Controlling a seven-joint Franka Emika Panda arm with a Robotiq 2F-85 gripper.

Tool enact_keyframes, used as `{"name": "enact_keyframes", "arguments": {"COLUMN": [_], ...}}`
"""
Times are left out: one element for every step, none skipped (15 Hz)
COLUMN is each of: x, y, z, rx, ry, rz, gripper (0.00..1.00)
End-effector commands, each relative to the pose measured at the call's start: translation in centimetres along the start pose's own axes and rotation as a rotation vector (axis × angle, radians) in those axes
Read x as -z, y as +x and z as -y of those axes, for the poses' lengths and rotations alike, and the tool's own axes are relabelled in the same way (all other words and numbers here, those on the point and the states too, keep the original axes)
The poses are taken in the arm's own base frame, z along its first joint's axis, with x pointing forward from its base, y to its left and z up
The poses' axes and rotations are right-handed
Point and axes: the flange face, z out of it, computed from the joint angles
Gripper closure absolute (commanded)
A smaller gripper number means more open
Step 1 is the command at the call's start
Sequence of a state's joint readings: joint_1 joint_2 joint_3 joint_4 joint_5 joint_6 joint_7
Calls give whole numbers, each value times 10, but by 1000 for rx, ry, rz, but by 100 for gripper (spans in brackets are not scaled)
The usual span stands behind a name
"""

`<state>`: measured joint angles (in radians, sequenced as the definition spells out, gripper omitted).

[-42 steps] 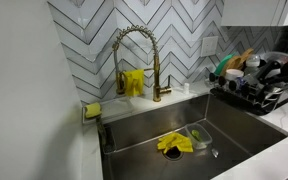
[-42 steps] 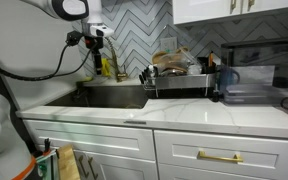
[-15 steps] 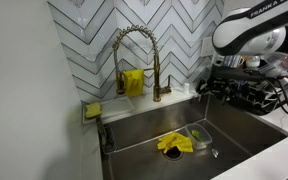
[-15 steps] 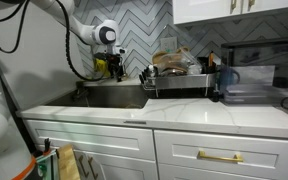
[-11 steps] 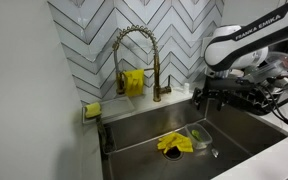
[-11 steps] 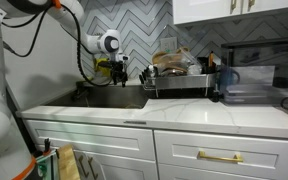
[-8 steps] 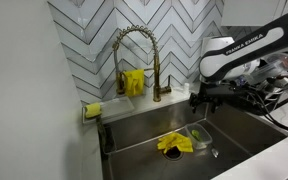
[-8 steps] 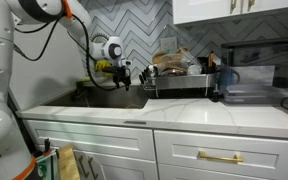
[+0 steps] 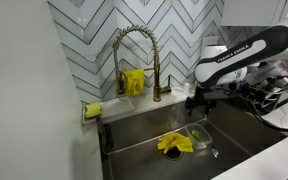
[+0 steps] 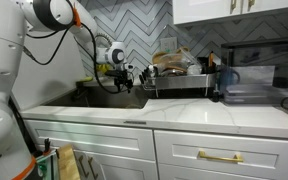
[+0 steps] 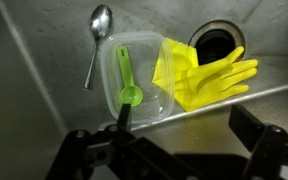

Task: Remove the lunchbox from the sink,put it on the counter, remove the lunchbox from the drying rack, put it on the counter, put the lunchbox on the left in the lunchbox on the right and then put them in the sink

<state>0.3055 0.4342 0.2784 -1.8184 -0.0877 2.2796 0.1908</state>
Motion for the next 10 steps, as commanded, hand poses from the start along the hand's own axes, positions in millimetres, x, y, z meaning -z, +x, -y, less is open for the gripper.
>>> {"name": "enact_keyframes", "arguments": {"x": [-25,-37,-46,-56,-64,-73,-84,-90,-97,-103], "y": [13,17,19,20,22,23,25,27,30,33], "z": [9,14,17,19,21,24,24,26,27,28], "rx": [39,47,50,42,41,38,26,28,29,31], "ry": [13,24,16,10,7,7,-10,-12,-20,-25], "rz": [35,53,74,88,100,112,126,135,136,138], "gripper": [0,0,0,0,0,0,0,0,0,0]}}
